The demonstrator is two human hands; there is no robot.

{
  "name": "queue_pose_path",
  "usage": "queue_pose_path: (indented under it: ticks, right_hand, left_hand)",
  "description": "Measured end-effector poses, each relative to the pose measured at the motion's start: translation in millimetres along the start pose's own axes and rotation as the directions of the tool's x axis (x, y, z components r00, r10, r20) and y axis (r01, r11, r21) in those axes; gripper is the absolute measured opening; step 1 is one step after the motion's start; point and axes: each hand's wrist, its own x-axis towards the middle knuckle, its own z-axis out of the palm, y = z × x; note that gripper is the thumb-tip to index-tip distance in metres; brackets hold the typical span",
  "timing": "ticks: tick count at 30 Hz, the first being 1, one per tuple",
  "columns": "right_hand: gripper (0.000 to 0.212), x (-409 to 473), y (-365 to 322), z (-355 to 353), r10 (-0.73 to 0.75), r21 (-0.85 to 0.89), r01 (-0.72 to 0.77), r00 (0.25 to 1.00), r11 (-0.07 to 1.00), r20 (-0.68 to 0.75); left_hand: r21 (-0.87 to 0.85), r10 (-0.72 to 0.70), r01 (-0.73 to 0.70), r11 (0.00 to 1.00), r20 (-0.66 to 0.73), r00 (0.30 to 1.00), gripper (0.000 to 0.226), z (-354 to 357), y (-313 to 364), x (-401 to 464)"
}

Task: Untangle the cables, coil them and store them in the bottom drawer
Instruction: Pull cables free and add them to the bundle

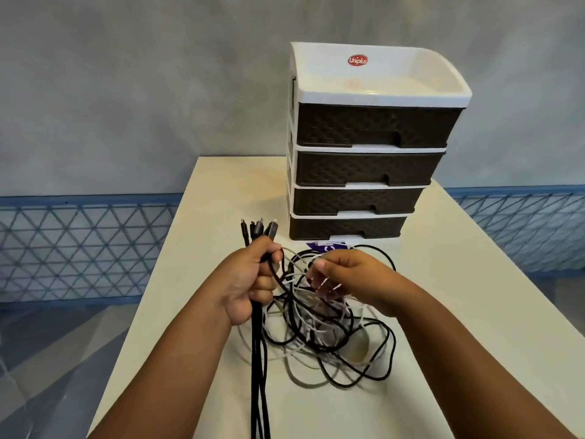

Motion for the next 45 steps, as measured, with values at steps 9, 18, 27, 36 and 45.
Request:
queue_pose_path:
  ticks: [9,18,27,36,45]
  right_hand:
    - [0.029,46,36,19,-0.226,-0.566,0.188,0.974,0.802,0.004]
    - [0.036,55,42,-5,-0.099,-0.660,0.149,0.989,0.736,0.112]
    - [0.025,55,36,-2,-0.254,-0.666,0.298,0.953,0.684,0.166]
    - [0.006,40,13,-38,-0.364,-0.518,0.389,0.919,0.762,0.154]
    - [0.010,15,-12,-32,-0.448,-0.454,0.444,0.888,0.773,0.106]
  left_hand:
    - [0.073,0.108,-0.108,0.991,0.013,0.994,0.039,19,5,-24]
    - [0.105,0.124,-0.103,0.989,-0.209,0.970,0.038,13,-4,-26]
    - [0.012,0.076,-0.076,0.997,-0.268,0.960,0.034,7,-8,-23]
    - [-0.011,0.069,-0.076,0.997,-0.308,0.949,0.031,-3,-8,-13]
    - [0.004,0.041,-0.041,0.999,-0.249,0.968,0.026,-12,-5,-9]
